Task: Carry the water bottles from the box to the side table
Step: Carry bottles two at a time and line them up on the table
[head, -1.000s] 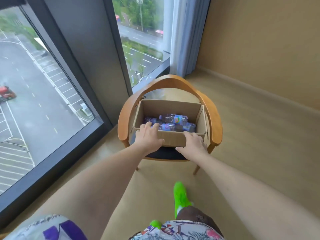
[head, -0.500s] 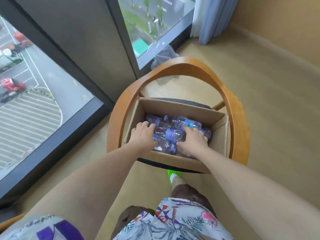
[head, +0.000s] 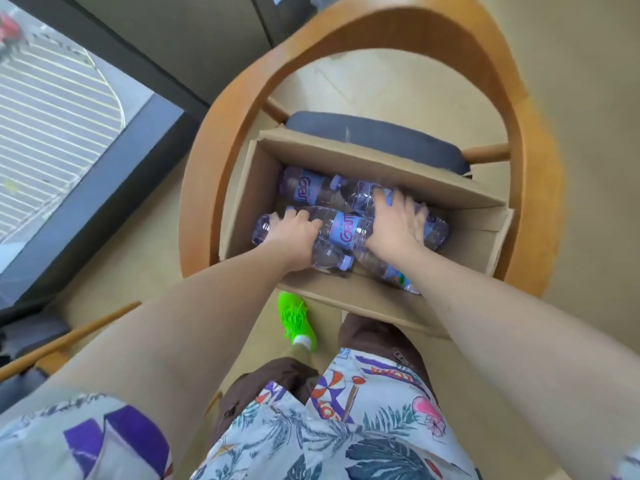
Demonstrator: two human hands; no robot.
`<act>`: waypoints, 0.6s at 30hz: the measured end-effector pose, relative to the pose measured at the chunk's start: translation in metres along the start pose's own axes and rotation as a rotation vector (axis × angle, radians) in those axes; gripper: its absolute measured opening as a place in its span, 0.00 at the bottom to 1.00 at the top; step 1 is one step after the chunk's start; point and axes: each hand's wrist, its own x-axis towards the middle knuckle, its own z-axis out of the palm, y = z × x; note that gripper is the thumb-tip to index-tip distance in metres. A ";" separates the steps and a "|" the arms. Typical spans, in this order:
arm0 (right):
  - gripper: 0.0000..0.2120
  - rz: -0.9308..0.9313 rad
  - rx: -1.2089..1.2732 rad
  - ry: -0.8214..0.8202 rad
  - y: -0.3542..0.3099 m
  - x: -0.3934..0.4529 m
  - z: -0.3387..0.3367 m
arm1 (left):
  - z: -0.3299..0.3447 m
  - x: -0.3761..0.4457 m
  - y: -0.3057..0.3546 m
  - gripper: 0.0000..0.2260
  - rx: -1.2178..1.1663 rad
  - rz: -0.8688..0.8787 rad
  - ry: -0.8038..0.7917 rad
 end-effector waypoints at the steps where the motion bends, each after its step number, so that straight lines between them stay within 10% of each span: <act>1: 0.49 0.003 -0.011 0.003 0.000 0.003 0.002 | 0.004 0.002 0.000 0.27 0.026 0.007 -0.025; 18: 0.25 0.040 -0.125 0.128 0.000 0.019 0.019 | 0.015 0.018 -0.002 0.31 0.091 0.058 -0.080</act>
